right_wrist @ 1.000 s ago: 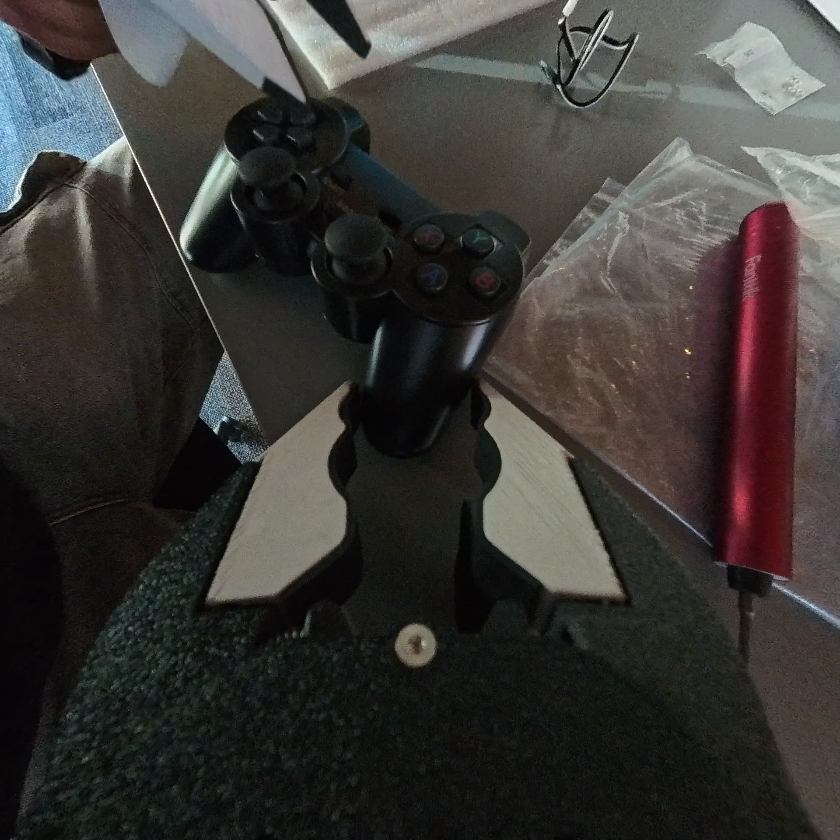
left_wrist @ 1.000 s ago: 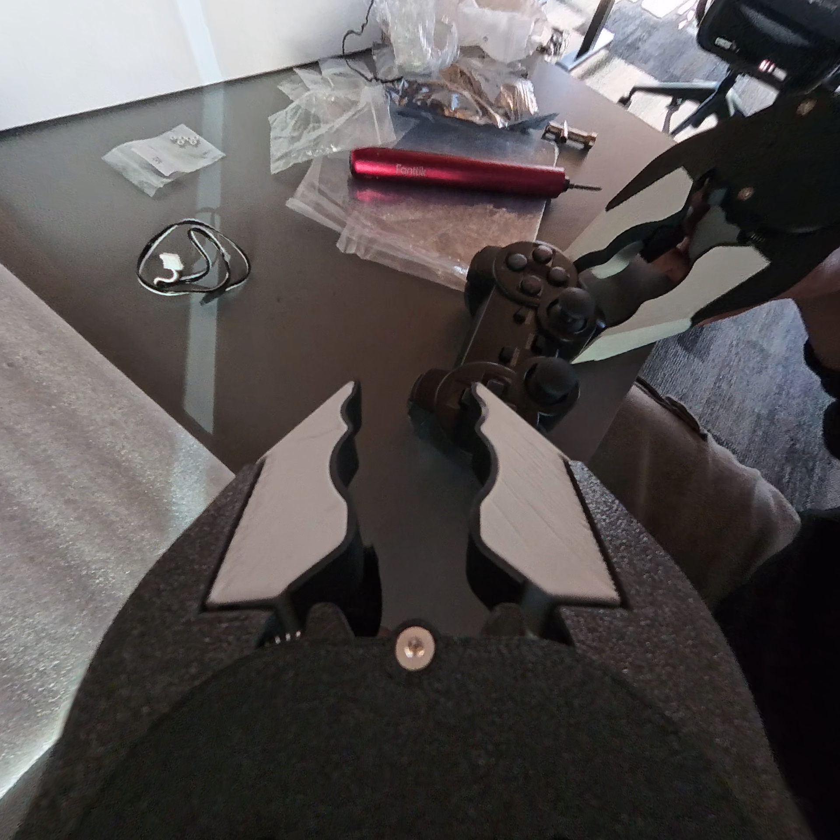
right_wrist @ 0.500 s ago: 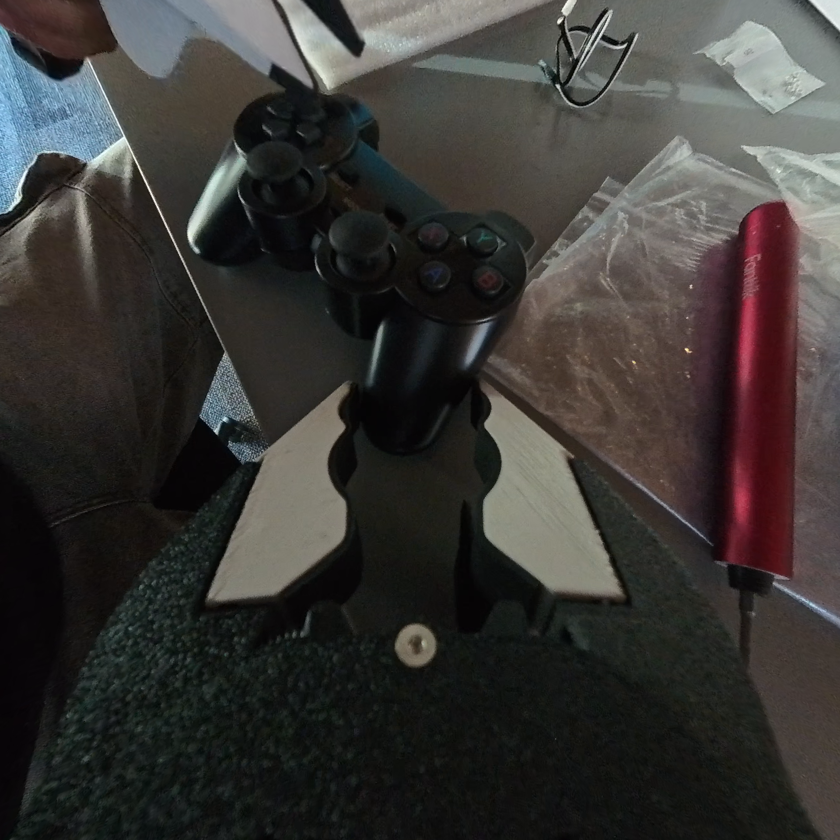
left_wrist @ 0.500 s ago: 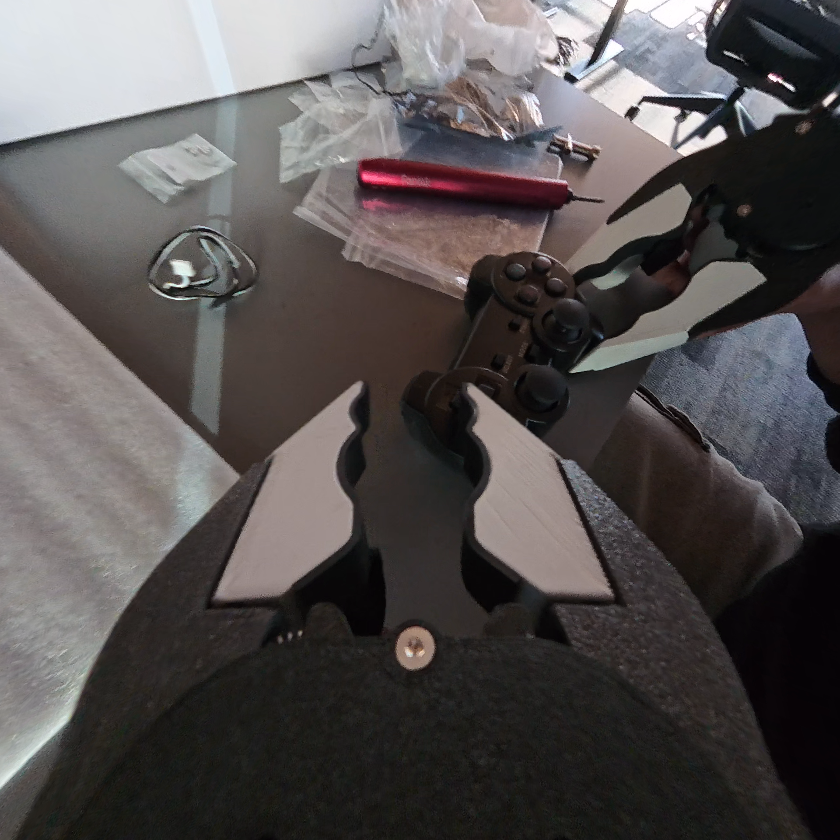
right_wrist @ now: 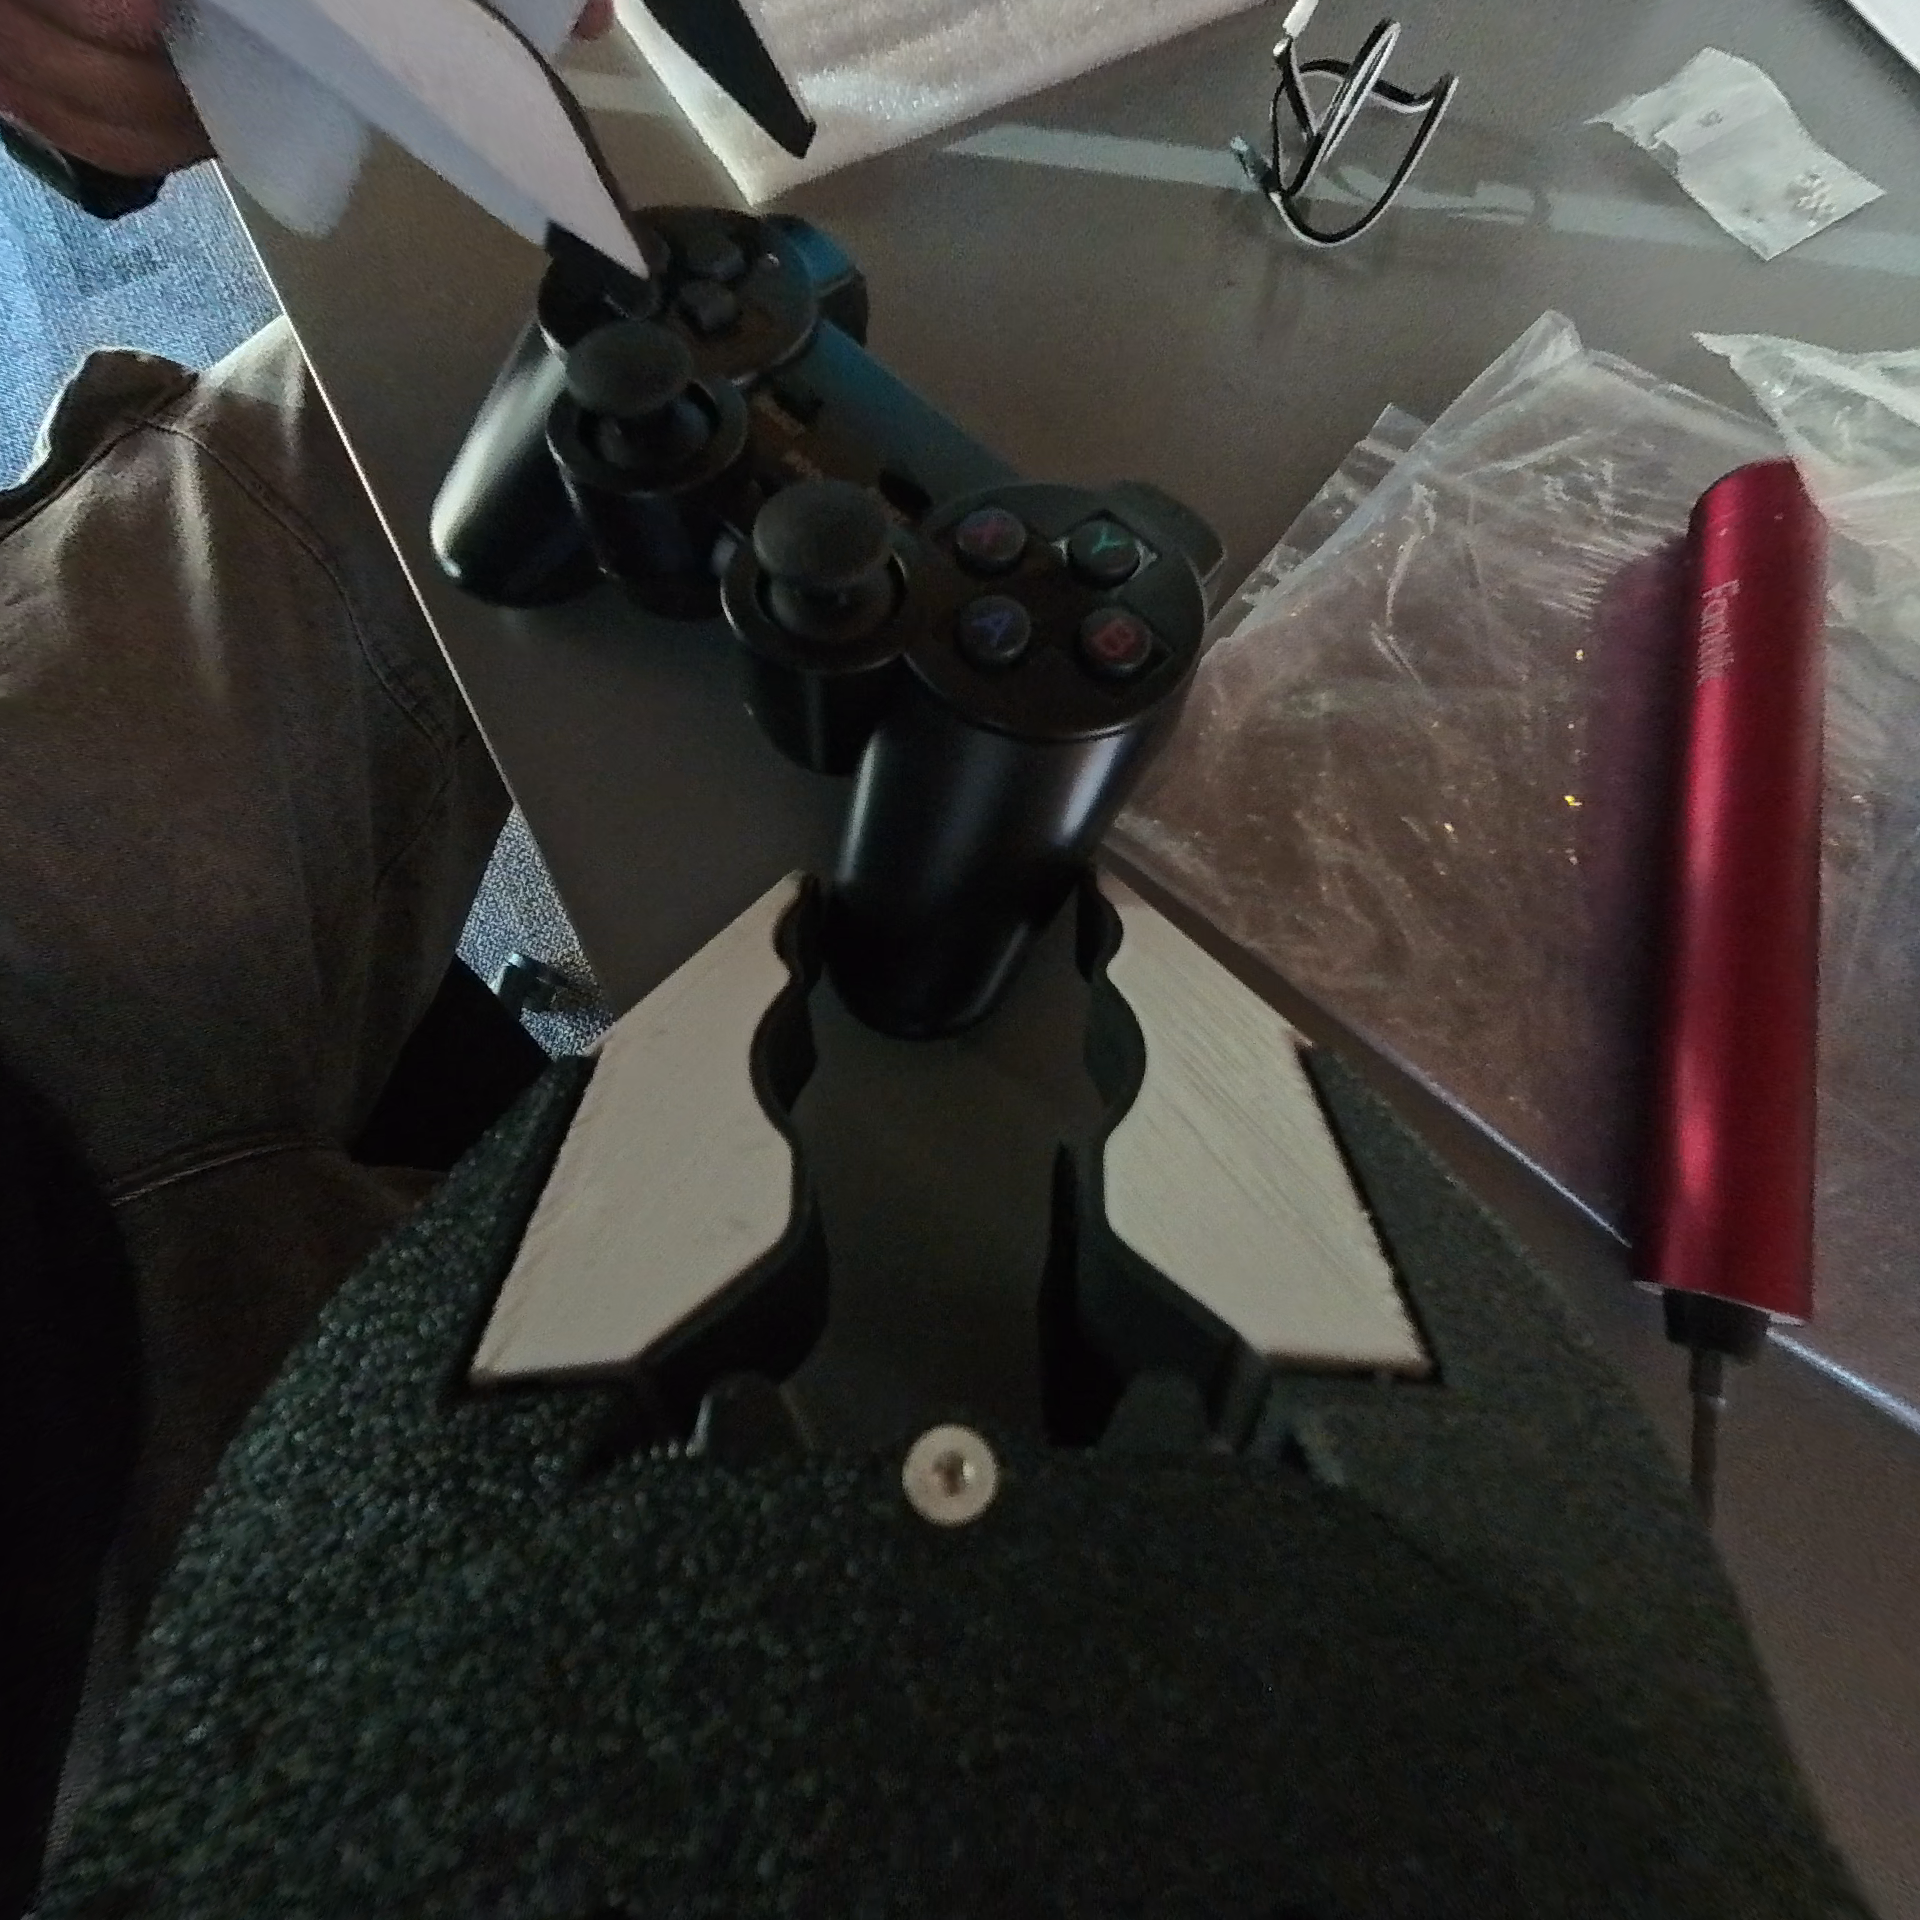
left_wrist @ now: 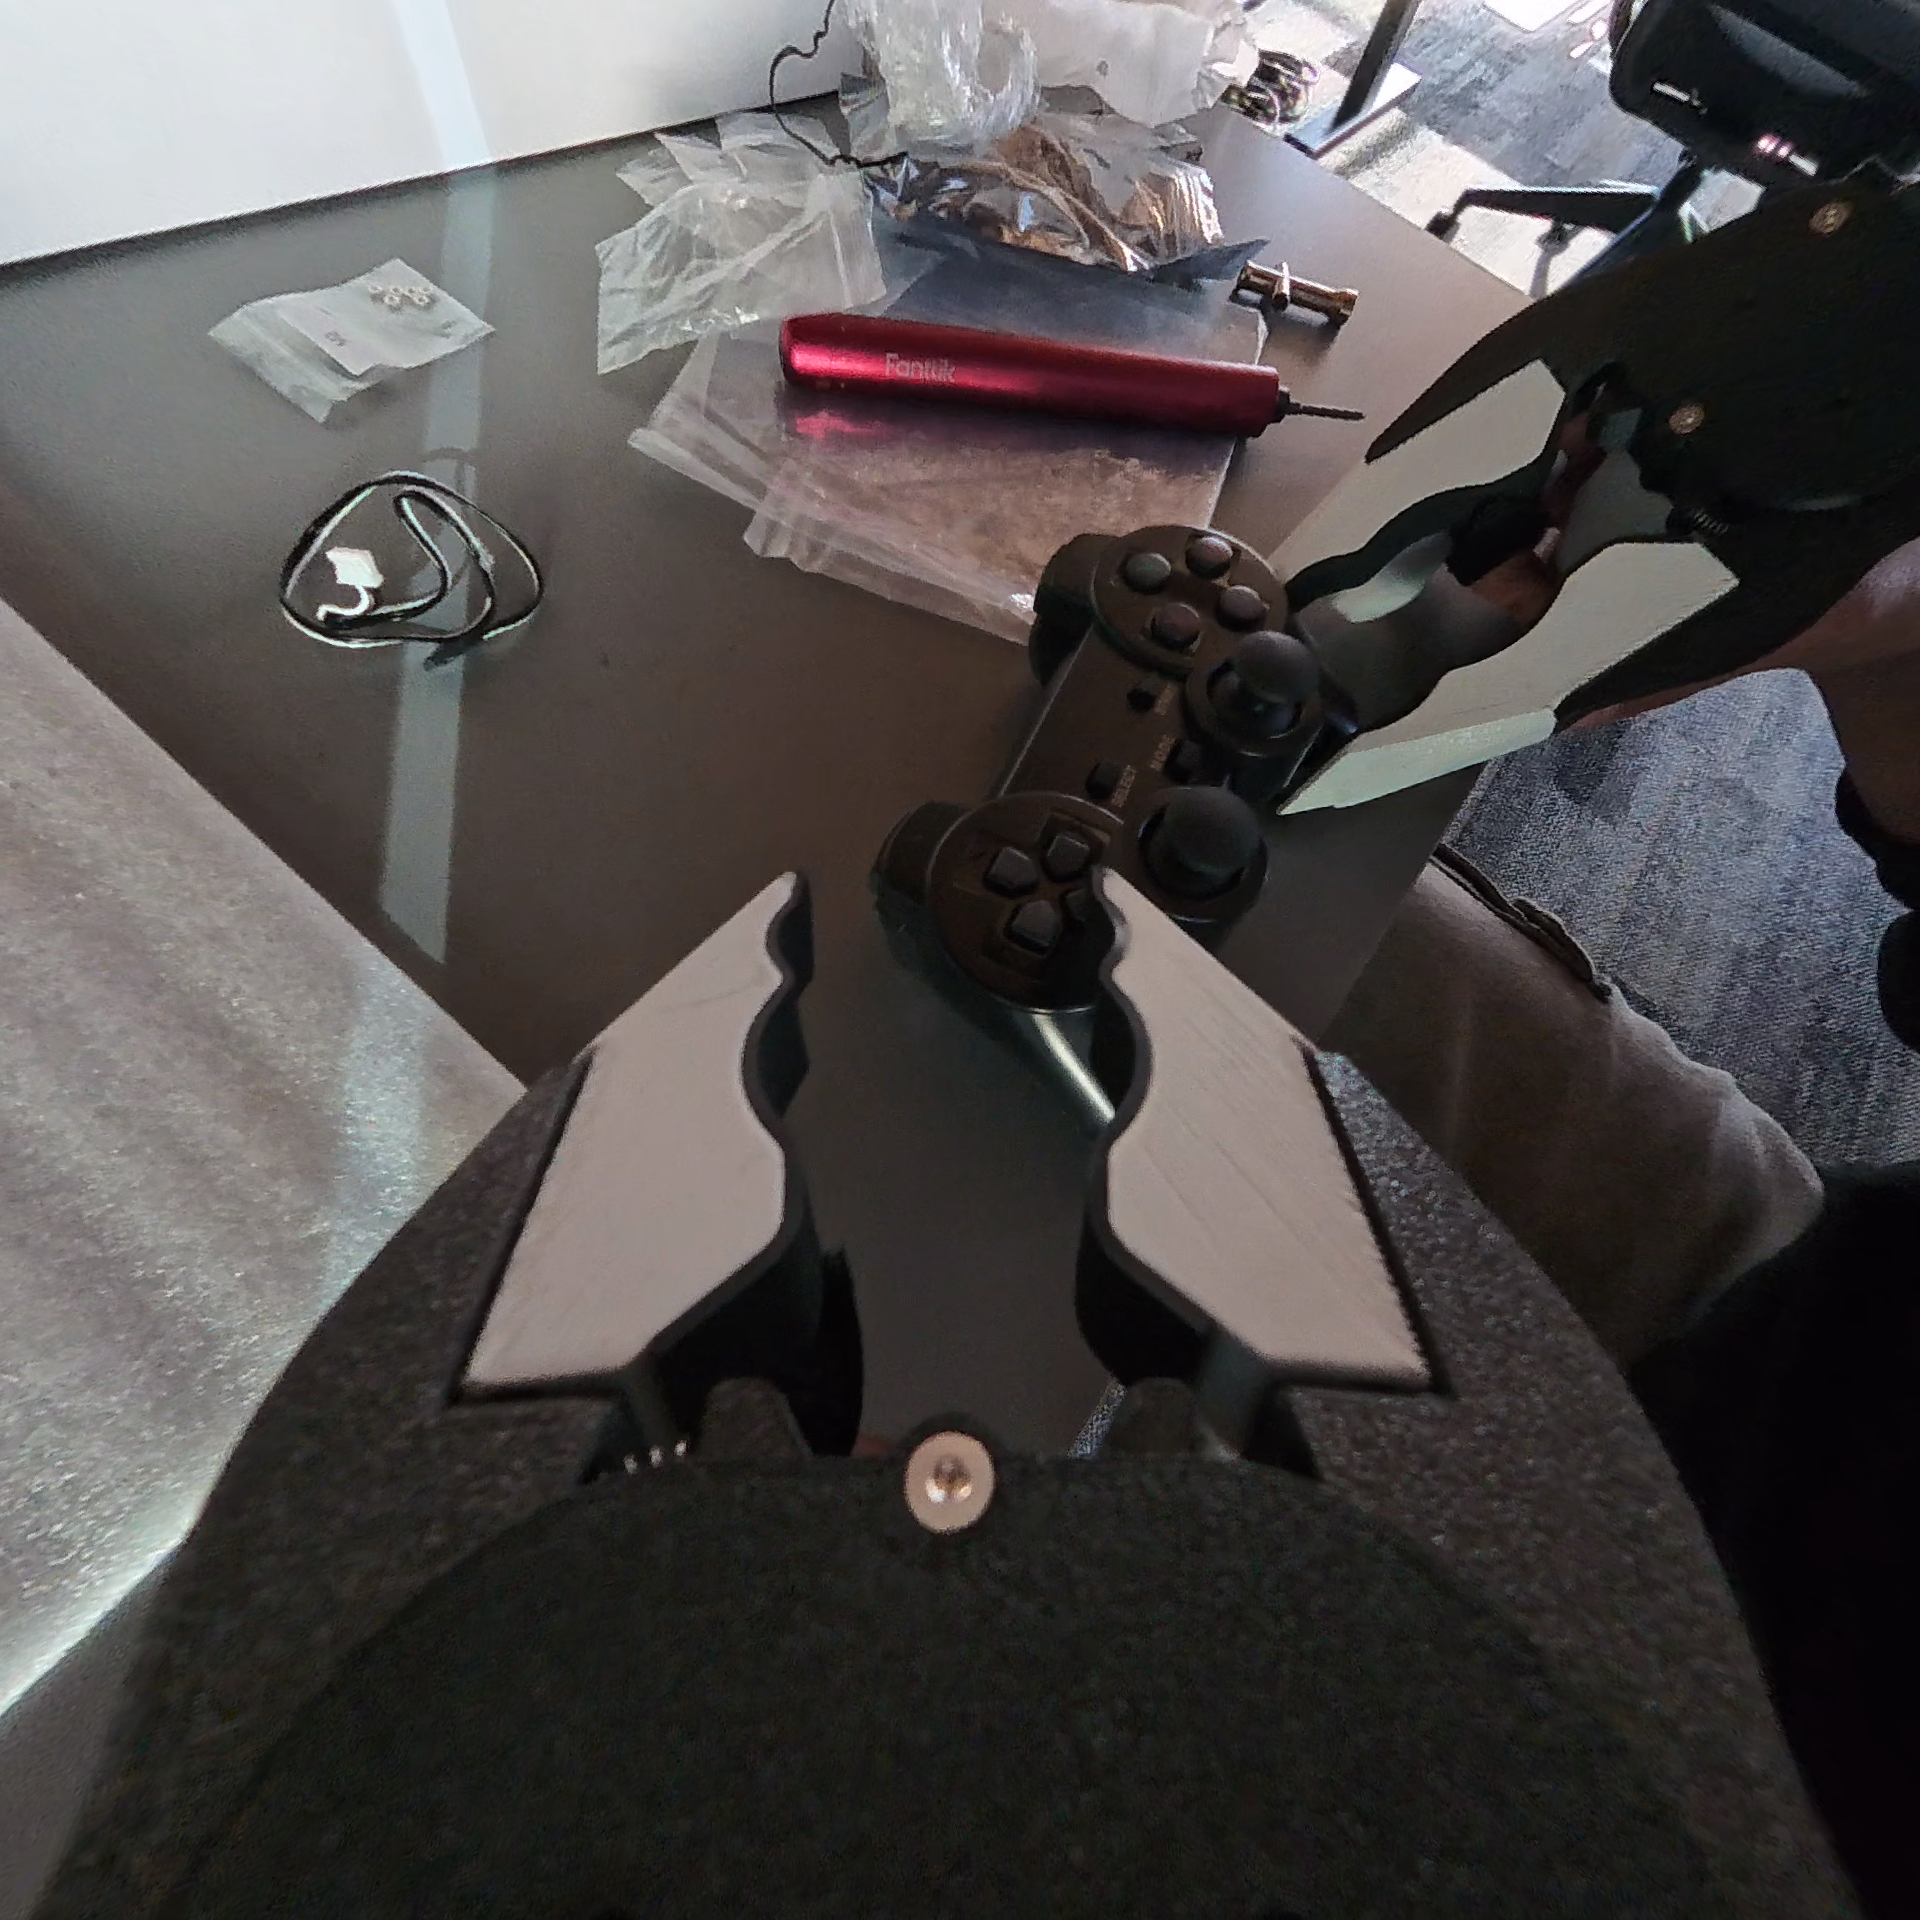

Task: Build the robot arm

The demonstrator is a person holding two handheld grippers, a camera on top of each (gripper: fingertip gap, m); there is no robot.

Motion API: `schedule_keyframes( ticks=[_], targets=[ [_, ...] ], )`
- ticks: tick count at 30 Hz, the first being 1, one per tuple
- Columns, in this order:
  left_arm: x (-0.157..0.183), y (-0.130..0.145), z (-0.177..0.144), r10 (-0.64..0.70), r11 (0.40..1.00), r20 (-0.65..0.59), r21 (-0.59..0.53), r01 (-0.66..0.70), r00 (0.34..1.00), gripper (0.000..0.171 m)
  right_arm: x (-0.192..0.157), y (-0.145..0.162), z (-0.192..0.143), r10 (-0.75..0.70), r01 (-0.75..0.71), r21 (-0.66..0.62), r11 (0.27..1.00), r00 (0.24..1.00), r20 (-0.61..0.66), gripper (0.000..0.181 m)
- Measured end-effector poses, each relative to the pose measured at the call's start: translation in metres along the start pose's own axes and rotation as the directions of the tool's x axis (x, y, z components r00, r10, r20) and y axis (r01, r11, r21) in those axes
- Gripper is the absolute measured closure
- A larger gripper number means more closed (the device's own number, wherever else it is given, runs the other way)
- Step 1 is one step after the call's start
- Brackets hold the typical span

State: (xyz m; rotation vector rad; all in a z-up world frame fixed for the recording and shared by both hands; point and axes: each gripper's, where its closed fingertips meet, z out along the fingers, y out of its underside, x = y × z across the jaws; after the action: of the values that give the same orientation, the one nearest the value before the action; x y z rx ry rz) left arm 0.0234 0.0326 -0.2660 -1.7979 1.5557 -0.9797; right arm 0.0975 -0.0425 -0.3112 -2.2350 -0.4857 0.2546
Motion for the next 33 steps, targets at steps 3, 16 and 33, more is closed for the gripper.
schedule_keyframes(
  ticks=[3, 16, 33],
  targets=[
    [0.002, -0.001, 0.0, 0.015, 1.0, 0.007, 0.002, -0.015, 1.0, 0.123, 0.0, 0.0, 0.0, 0.001, -0.001, 0.0, 1.0, 1.0, 0.001, 0.133],
    [-0.01, 0.002, -0.005, -0.037, 0.999, 0.032, 0.037, 0.036, 0.999, 0.124, 0.0, 0.0, 0.0, 0.001, -0.001, 0.0, 1.0, 1.0, 0.0, 0.133],
    [-0.009, -0.006, 0.007, -0.035, 0.999, 0.061, 0.019, 0.034, 0.998, 0.118, 0.0, 0.0, 0.0, 0.004, -0.004, 0.001, 1.0, 1.0, 0.0, 0.133]
  ],
)
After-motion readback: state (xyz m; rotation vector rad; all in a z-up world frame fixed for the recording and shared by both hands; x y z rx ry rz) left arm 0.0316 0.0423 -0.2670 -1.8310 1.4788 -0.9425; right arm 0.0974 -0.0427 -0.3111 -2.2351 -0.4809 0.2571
